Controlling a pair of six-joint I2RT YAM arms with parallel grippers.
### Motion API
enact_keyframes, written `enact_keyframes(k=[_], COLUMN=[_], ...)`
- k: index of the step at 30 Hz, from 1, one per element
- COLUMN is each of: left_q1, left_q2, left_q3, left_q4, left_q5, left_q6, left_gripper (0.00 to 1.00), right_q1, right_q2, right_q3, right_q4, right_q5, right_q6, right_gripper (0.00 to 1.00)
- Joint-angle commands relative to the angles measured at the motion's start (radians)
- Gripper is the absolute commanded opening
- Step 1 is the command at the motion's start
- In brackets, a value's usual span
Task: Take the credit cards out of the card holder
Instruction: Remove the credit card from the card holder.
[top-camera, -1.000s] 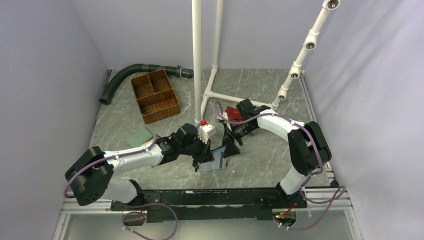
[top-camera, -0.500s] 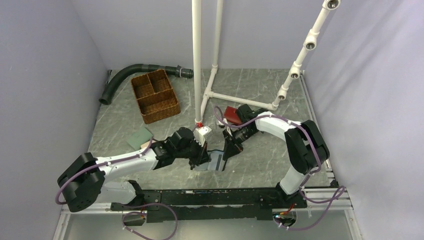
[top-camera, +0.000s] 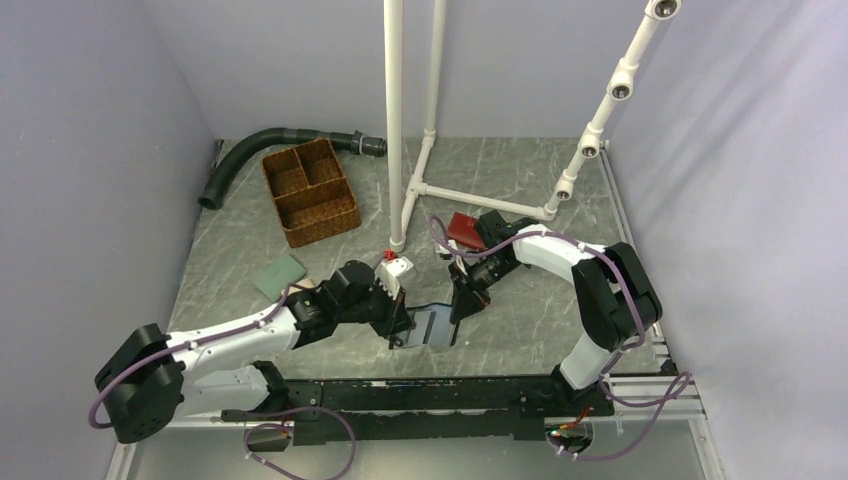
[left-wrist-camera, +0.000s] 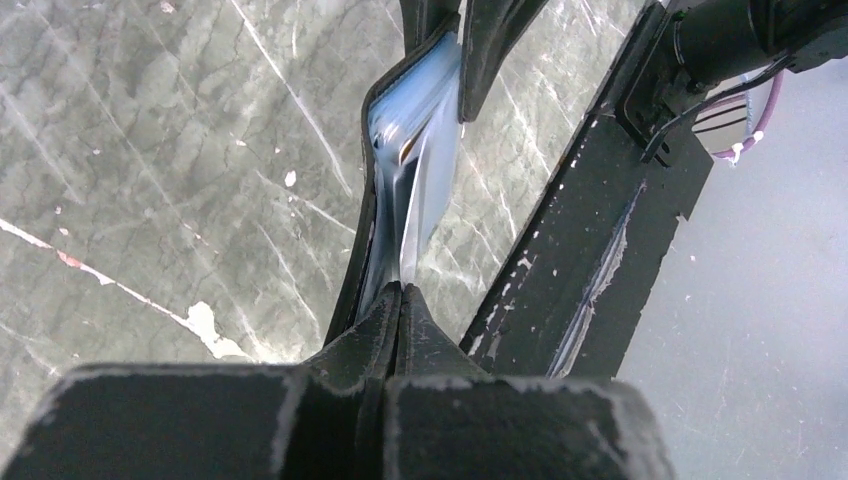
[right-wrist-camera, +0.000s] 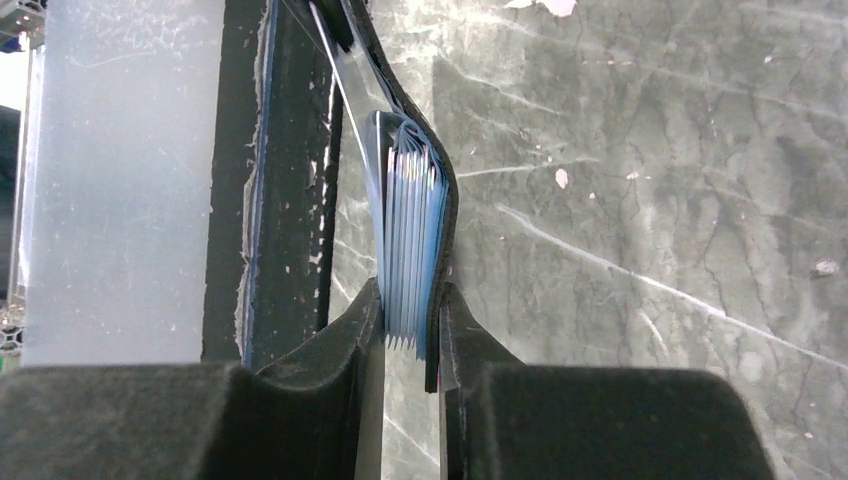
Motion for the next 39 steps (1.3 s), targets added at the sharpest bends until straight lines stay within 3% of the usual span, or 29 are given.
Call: enact_keyframes(k=[1, 18, 24, 39], left_q1=[0.013, 0.193, 0.262, 0.478], left_q2=[-0.072, -0.331, -0.401, -0.303], left_q3=[-0.018, -0.16, -0.147, 0.057], left_q4=[-0.007, -0.02, -0.106, -0.328], left_q5=[0.009, -0.07, -0.118, -0.012], left_q6=[-0.005, -0.383, -0.489, -0.445], left_gripper=[0.0, 0.0, 0.0, 0.0], right_q1=[-0.009, -0.039, -0.039, -0.042], right_q2=[0.017, 0.161, 0.182, 0.191], right_q3=[0.037, 0.114, 0.119, 0.115], right_q4=[-0.047, -0.049, -0.016, 0.026], right_q5=[0.002, 0.118, 0.143, 0.183], right_q6=[-0.015, 0.149, 0.223, 0.286], right_gripper=[0.0, 0.0, 0.02, 0.09])
